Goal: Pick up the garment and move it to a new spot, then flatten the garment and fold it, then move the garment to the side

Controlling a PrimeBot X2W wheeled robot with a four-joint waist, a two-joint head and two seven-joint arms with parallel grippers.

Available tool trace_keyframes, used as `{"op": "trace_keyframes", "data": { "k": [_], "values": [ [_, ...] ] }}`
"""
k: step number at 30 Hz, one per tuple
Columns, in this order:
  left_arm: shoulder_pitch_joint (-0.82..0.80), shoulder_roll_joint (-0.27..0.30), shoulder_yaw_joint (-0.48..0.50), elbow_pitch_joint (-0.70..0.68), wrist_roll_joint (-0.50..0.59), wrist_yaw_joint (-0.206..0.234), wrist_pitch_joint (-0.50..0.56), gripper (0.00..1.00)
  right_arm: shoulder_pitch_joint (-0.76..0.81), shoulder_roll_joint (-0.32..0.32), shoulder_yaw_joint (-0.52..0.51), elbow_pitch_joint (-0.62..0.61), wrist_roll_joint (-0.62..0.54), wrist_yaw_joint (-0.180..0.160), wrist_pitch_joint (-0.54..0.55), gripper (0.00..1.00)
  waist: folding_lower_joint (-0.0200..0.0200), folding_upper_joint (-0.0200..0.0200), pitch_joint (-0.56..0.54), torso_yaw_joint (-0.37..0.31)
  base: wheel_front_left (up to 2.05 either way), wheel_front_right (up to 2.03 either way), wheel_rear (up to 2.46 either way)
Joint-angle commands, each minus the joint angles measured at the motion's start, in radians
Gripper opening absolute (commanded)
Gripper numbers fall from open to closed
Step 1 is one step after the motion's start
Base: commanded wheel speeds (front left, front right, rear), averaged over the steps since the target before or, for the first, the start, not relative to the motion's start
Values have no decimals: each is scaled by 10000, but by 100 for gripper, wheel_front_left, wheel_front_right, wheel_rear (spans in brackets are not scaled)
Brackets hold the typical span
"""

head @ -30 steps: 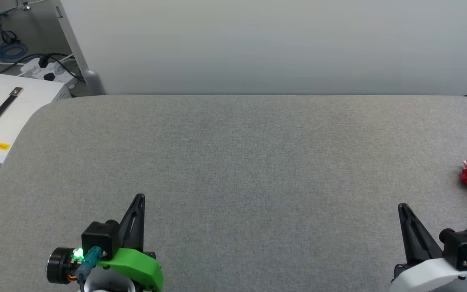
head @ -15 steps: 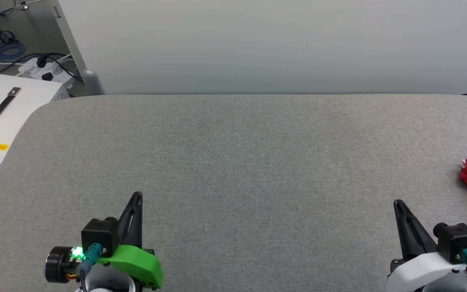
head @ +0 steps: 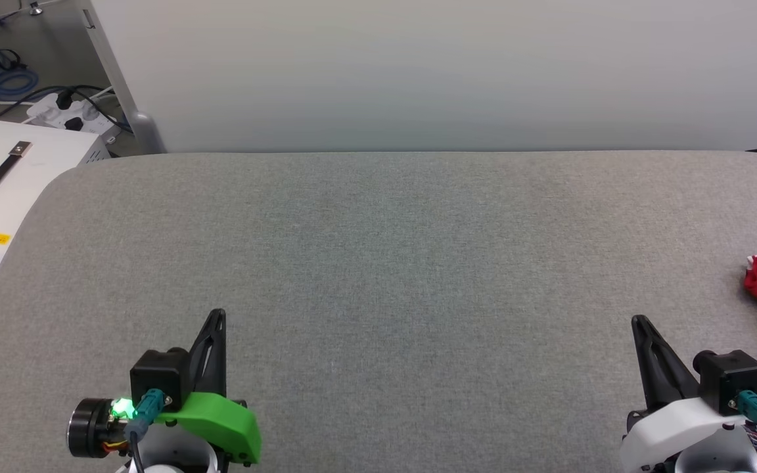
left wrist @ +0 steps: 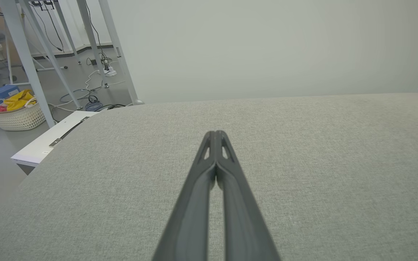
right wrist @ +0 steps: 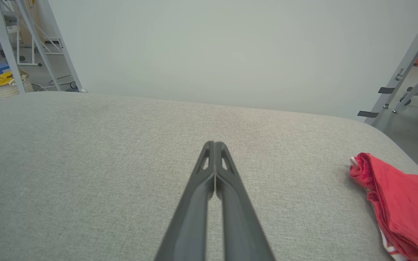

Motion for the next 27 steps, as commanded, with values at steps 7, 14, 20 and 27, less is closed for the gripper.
{"op": "trace_keyframes", "data": {
  "k": [7,14,20,27],
  "values": [
    [-156,-253,207,-163,347,76,200,0,-405,-10,85,268,-176,-8,55,0,0,0,14,-30,0,0,0],
    [-169,-367,334,-232,519,89,342,0,-564,-11,126,428,-258,-8,73,0,0,0,25,-52,0,0,0],
    [-181,-464,441,-291,664,99,462,0,-699,-11,160,563,-327,-8,87,0,0,0,34,-70,0,0,0],
    [-194,-578,569,-361,836,111,605,0,-860,-12,201,723,-410,-9,104,0,0,0,45,-92,0,0,0]
  ]
}}
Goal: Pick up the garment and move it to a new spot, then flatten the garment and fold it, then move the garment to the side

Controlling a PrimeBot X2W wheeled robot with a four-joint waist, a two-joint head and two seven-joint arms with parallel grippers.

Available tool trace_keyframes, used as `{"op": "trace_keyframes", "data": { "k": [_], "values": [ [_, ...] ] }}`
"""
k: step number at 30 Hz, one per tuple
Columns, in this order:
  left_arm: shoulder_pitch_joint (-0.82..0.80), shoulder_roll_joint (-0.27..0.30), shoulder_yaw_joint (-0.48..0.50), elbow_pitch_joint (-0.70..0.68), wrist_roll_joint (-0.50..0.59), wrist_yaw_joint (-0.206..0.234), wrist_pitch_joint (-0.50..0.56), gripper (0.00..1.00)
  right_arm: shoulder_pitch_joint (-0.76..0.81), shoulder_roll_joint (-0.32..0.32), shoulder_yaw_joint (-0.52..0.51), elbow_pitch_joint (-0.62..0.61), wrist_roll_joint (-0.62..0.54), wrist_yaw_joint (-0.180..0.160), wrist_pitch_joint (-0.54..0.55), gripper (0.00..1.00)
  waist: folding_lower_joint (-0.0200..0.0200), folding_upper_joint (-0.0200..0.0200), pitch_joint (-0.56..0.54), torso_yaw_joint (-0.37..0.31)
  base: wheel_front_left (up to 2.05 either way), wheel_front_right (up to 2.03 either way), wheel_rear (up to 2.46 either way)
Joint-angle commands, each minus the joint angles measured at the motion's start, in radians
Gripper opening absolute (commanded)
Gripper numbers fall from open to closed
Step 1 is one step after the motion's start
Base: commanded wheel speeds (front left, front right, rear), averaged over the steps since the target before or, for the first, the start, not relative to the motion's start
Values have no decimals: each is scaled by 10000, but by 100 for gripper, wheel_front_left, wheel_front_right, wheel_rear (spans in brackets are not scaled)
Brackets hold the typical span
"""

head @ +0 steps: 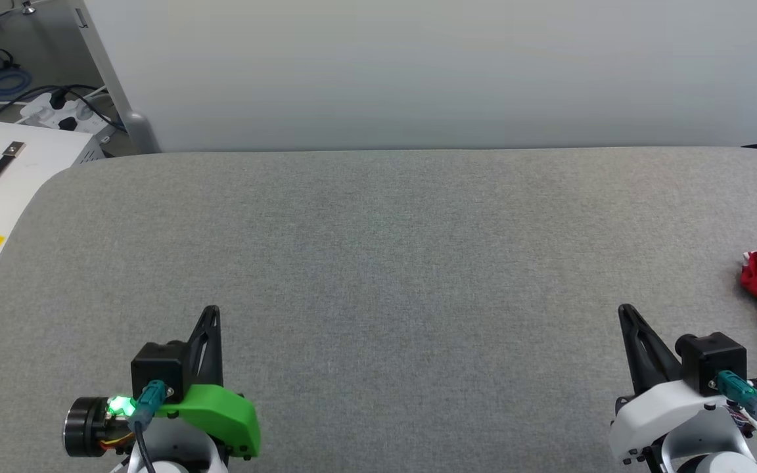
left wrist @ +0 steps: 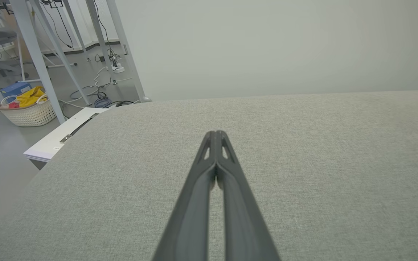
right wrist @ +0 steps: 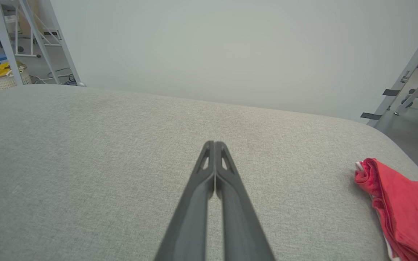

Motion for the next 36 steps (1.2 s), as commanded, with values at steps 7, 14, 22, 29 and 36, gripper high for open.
{"op": "trace_keyframes", "data": {
  "k": [7,14,22,29,36],
  "values": [
    [-192,-149,160,-116,248,83,151,0,-329,-12,45,170,-185,-9,30,0,0,-1,8,-16,0,0,0],
    [-192,-149,160,-116,248,83,151,0,-329,-12,45,170,-185,-9,30,0,0,-1,8,-16,0,0,0],
    [-192,-149,160,-116,248,83,151,0,-329,-12,45,170,-185,-9,30,0,0,-1,8,-16,0,0,0],
    [-192,-149,160,-116,248,83,151,0,-329,-12,45,170,-185,-9,30,0,0,-1,8,-16,0,0,0],
    [-192,-149,160,-116,248,83,151,0,-329,-12,45,170,-185,-9,30,0,0,-1,8,-16,0,0,0]
  ]
}}
